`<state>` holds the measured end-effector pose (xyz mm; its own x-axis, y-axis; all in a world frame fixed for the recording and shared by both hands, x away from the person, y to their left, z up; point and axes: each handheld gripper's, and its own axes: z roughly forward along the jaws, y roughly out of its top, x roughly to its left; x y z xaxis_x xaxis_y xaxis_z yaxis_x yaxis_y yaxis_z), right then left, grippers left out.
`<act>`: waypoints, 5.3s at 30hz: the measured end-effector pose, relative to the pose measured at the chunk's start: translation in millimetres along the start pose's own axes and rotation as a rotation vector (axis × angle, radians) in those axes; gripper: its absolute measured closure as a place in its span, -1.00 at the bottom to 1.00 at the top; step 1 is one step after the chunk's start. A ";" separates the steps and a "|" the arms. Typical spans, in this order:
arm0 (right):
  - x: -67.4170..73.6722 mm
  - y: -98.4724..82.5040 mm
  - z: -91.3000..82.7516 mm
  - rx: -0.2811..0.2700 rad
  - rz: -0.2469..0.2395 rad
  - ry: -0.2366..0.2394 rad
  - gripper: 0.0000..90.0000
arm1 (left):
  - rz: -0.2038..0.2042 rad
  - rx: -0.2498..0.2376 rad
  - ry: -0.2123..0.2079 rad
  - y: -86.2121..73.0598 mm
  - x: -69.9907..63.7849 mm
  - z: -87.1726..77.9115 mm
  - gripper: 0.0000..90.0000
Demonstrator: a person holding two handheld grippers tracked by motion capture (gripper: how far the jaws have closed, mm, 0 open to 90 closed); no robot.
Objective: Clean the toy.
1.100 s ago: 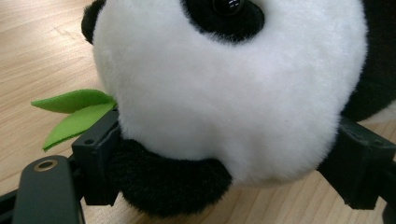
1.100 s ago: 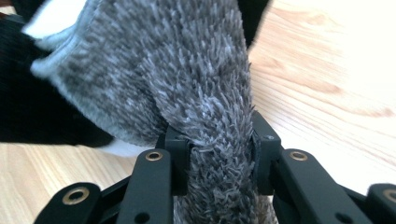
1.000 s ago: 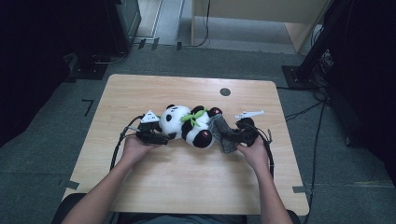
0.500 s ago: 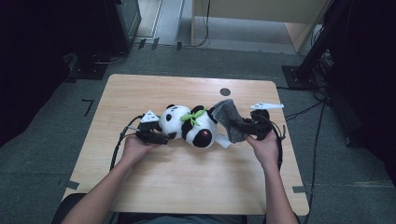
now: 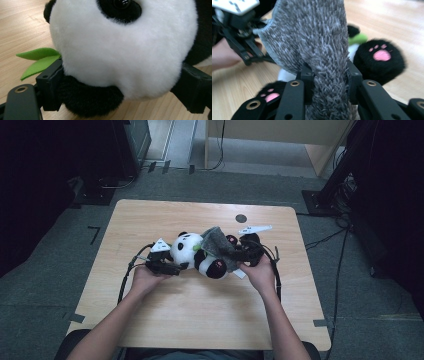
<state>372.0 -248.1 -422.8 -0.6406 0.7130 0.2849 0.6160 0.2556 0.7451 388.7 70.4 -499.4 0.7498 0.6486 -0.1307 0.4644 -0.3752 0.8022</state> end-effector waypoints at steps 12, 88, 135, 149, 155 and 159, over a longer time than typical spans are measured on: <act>-20.6 -23.9 -2.3 0.075 0.025 -0.055 0.51 | -0.007 -0.011 -0.002 -0.2 0.3 0.0 -0.74; -2.4 67.3 -2.5 0.098 -0.087 -0.092 0.58 | -0.090 -0.060 -0.035 0.0 4.1 -0.9 -0.41; 46.6 99.9 49.3 0.220 -0.129 -0.170 0.57 | -0.089 -0.070 -0.011 0.4 -0.5 -1.7 -0.42; 79.9 106.3 68.7 0.236 -0.153 -0.105 0.58 | -0.071 -0.064 0.001 0.7 -2.2 -2.8 -0.45; 99.3 95.4 101.5 0.326 -0.178 -0.075 0.58 | -0.056 -0.065 0.012 2.1 -4.8 -4.2 -0.45; 101.7 87.7 110.4 0.344 -0.228 -0.110 0.57 | -0.067 -0.048 0.015 0.6 -3.9 -2.4 -0.45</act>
<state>411.5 -81.1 -395.1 -0.7366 0.6740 0.0560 0.5934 0.6043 0.5317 385.0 69.2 -497.0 0.7110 0.6807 -0.1765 0.4897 -0.2991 0.8190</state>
